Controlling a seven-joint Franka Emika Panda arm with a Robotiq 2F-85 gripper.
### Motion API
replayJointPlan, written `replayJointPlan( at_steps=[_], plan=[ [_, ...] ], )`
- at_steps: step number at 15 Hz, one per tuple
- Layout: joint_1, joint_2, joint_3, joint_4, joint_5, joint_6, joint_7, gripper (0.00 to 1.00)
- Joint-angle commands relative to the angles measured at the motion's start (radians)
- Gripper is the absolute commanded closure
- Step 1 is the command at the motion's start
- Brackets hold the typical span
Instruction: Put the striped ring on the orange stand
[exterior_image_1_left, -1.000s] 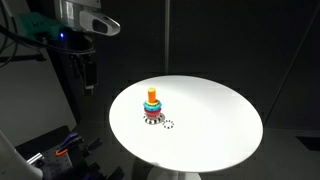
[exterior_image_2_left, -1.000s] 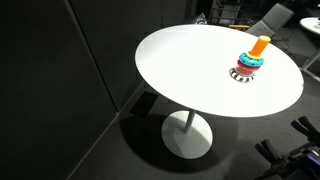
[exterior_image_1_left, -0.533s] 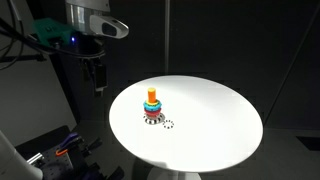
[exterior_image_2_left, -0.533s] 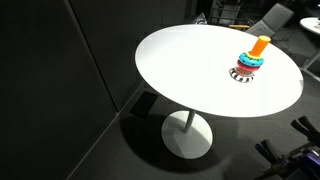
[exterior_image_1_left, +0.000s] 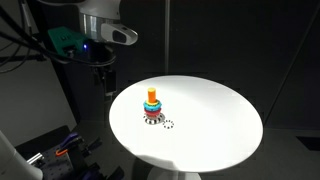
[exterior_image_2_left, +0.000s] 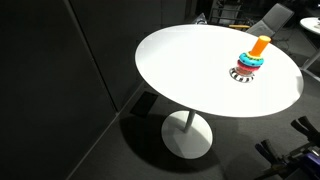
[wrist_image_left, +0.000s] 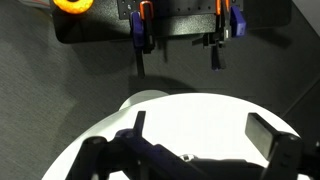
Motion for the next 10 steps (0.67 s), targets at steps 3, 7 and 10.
replayJointPlan(
  at_steps=[3,7,10],
  plan=[
    [-0.037,0.103,0.022,0.064,-0.034,0.087,0.068,0.0],
    [-0.047,0.19,0.038,0.103,-0.052,0.162,0.132,0.0],
    [-0.045,0.26,0.051,0.141,-0.058,0.2,0.182,0.0]
  ],
)
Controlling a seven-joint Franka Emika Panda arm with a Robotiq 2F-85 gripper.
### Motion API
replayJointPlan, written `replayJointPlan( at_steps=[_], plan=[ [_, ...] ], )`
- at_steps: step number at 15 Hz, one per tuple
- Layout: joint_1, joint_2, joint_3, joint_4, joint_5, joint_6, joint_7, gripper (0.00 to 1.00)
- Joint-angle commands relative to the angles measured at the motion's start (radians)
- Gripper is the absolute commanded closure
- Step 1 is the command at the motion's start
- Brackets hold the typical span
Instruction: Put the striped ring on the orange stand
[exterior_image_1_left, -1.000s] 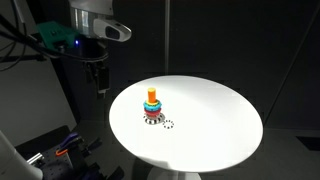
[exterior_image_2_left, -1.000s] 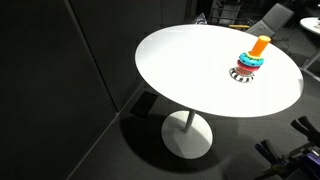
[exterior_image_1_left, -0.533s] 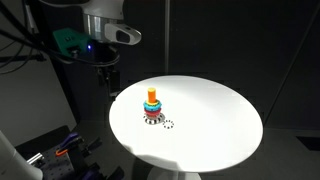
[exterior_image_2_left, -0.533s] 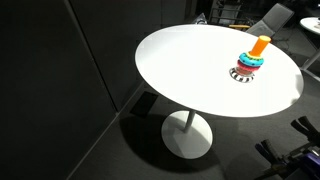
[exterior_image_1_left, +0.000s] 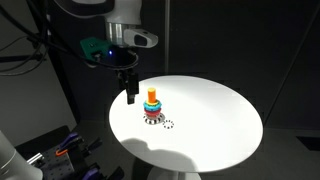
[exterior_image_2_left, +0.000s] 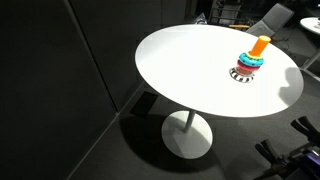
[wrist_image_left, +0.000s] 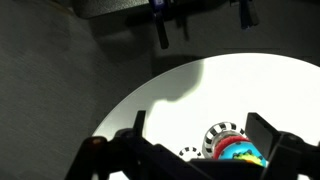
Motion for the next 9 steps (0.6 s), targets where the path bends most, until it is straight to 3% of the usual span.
replayJointPlan(
  at_steps=[1,9],
  plan=[
    [-0.015,0.1,0.03,0.076,-0.024,0.027,0.071,0.0],
    [-0.005,0.278,0.056,0.223,-0.024,0.035,0.185,0.0]
  ],
)
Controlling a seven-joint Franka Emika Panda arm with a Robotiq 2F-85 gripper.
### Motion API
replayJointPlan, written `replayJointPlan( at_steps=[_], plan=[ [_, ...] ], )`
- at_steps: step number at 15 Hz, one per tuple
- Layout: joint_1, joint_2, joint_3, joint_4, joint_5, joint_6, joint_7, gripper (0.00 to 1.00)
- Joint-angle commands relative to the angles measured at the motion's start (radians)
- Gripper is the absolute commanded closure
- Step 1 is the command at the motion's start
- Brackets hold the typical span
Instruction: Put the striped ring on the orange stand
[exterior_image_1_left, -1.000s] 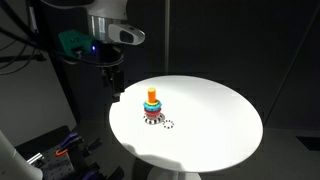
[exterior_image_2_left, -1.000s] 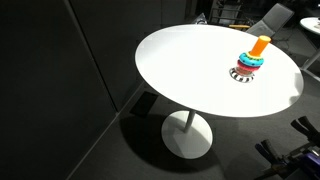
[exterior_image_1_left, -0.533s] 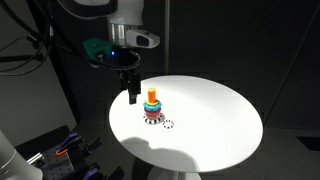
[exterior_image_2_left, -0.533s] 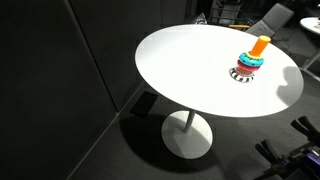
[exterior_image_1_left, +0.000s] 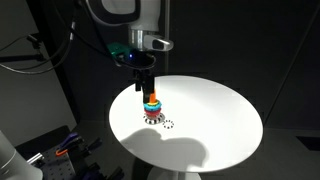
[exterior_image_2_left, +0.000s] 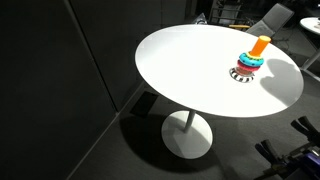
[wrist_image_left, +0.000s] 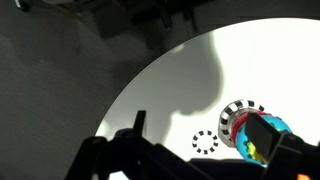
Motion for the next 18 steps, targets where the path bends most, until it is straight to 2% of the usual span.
replayJointPlan(
  at_steps=[1,10,15,18],
  plan=[
    [-0.004,0.093,0.016,0.095,-0.021,-0.01,0.066,0.0],
    [0.005,0.229,0.016,0.218,-0.022,0.025,0.142,0.0],
    [0.007,0.243,0.012,0.235,-0.021,0.005,0.133,0.0],
    [0.005,0.238,0.012,0.207,0.0,0.03,0.116,0.0]
  ],
)
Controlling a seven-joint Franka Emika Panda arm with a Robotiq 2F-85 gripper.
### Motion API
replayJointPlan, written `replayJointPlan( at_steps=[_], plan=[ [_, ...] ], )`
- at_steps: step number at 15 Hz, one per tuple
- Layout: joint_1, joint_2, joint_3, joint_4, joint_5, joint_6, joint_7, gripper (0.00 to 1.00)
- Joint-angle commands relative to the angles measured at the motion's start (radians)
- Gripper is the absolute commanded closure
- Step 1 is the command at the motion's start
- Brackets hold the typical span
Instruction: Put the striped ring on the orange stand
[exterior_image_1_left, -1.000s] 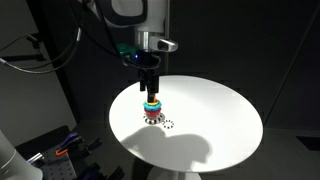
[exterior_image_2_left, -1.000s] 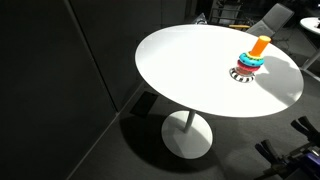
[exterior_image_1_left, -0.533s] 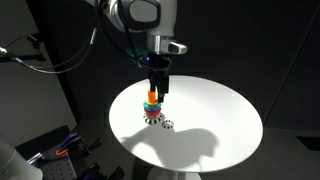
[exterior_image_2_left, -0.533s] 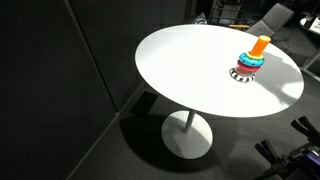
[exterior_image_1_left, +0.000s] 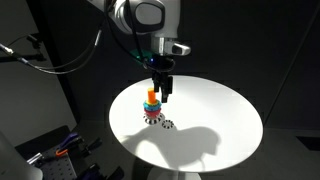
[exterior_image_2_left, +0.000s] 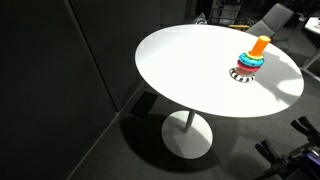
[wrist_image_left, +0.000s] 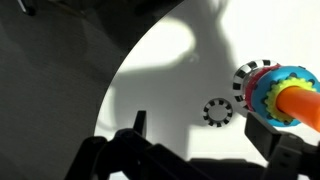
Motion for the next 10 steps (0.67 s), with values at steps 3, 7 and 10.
replayJointPlan(
  at_steps=[3,7,10],
  plan=[
    [0.002,0.001,-0.002,0.001,0.0,-0.003,-0.001,0.0],
    [0.001,0.01,-0.003,0.006,-0.001,-0.002,0.005,0.0],
    [0.0,0.039,-0.006,0.008,-0.005,0.015,0.011,0.0]
  ],
)
